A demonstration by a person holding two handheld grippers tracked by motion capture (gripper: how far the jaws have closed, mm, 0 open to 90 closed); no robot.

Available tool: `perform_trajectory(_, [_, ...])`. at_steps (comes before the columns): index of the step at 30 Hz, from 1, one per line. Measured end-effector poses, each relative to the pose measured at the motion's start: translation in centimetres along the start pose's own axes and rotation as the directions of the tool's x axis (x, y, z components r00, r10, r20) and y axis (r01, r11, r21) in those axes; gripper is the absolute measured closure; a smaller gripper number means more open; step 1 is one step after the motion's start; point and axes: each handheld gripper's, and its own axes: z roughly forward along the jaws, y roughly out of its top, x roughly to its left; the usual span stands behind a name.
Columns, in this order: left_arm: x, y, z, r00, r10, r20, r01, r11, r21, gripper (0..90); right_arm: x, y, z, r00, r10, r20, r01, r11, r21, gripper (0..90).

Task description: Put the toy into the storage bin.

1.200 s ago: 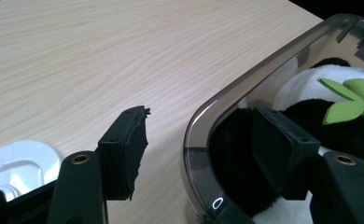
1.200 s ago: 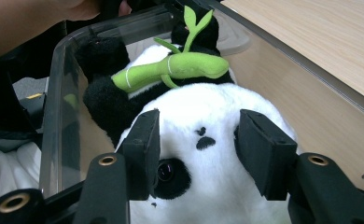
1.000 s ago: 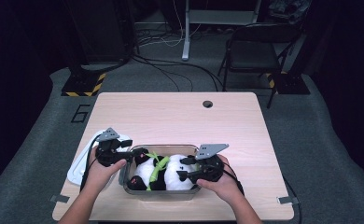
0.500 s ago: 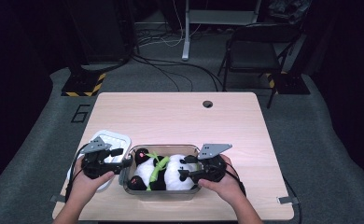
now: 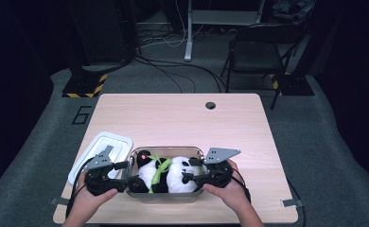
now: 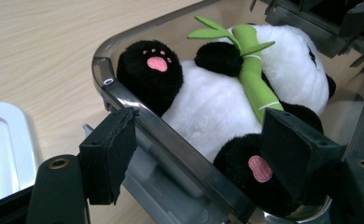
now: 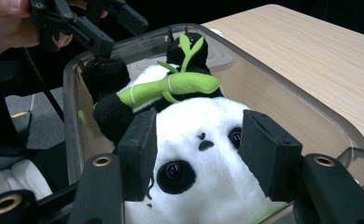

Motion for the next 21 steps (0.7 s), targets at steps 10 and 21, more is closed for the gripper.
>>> perform_trajectory(10, [0.0,-0.5,0.4,0.9997,0.020,-0.018,-0.020,0.9998,0.010,25.5,-0.3,-0.4,-0.5,0.9997,0.013,0.020,-0.012,1.000,-0.014,45.5])
perform_trajectory(21, [1.1,-0.1,-0.5,0.9995,0.010,-0.031,-0.011,0.9996,-0.026,31.3,-0.9,-1.4,-2.2,0.9960,0.040,0.079,-0.035,0.997,-0.067,45.4])
